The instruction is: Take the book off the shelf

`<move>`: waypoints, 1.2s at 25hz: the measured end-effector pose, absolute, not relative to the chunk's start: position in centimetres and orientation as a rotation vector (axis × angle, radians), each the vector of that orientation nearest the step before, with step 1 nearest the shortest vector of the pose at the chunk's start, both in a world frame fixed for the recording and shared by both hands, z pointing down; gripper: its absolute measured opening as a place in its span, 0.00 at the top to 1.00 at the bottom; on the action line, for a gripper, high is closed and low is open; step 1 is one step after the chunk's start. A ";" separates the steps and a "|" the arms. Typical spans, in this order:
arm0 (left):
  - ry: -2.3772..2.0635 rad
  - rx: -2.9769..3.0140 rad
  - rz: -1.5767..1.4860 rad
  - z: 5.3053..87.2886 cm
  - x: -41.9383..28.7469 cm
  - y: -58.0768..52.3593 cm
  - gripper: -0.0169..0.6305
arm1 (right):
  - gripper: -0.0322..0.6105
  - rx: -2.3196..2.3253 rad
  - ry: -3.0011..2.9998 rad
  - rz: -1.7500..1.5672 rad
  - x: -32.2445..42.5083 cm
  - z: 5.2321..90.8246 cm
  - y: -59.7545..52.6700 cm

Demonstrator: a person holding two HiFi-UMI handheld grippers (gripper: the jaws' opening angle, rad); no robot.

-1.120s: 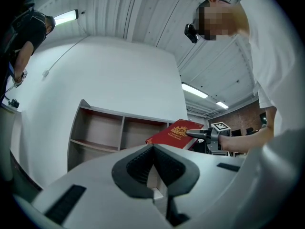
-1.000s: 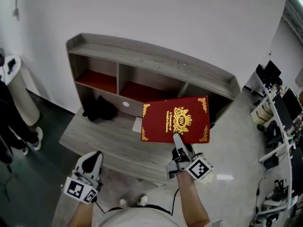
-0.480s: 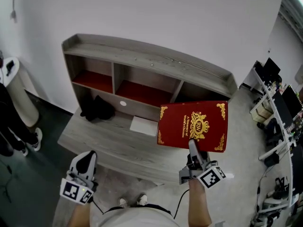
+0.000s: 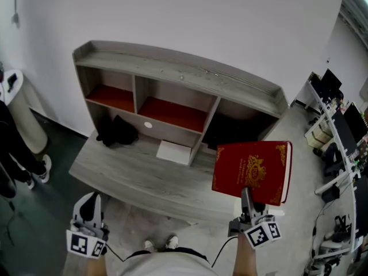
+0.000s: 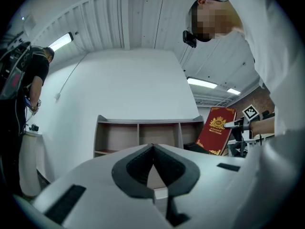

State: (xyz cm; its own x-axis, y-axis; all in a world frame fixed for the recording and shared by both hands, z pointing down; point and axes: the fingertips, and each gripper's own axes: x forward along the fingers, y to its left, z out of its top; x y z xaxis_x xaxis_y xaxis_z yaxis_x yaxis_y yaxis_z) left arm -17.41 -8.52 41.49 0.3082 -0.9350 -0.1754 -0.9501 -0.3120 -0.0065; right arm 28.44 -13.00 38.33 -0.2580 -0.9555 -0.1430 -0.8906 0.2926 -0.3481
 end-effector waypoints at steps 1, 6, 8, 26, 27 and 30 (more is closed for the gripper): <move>1.793 -2.426 0.207 41.5 -17.8 -8.0 0.95 | 0.55 -1.705 2.237 -0.273 29.1 38.6 -12.6; 1.830 -2.369 0.180 41.2 -18.5 -7.3 0.95 | 0.55 -1.818 2.188 -0.242 32.0 39.4 -11.7; 1.828 -2.365 0.165 41.1 -18.3 -7.5 0.95 | 0.55 -1.830 2.182 -0.225 32.6 39.3 -11.7; 1.805 -2.348 0.162 40.0 -16.2 -8.5 0.95 | 0.56 -1.736 2.179 -0.188 32.8 38.3 -13.3; 1.806 -2.347 0.160 40.0 -16.2 -8.5 0.95 | 0.56 -1.736 2.181 -0.185 32.9 38.3 -13.4; 1.805 -2.348 0.155 40.1 -16.1 -8.5 0.95 | 0.56 -1.733 2.177 -0.203 32.9 38.7 -13.7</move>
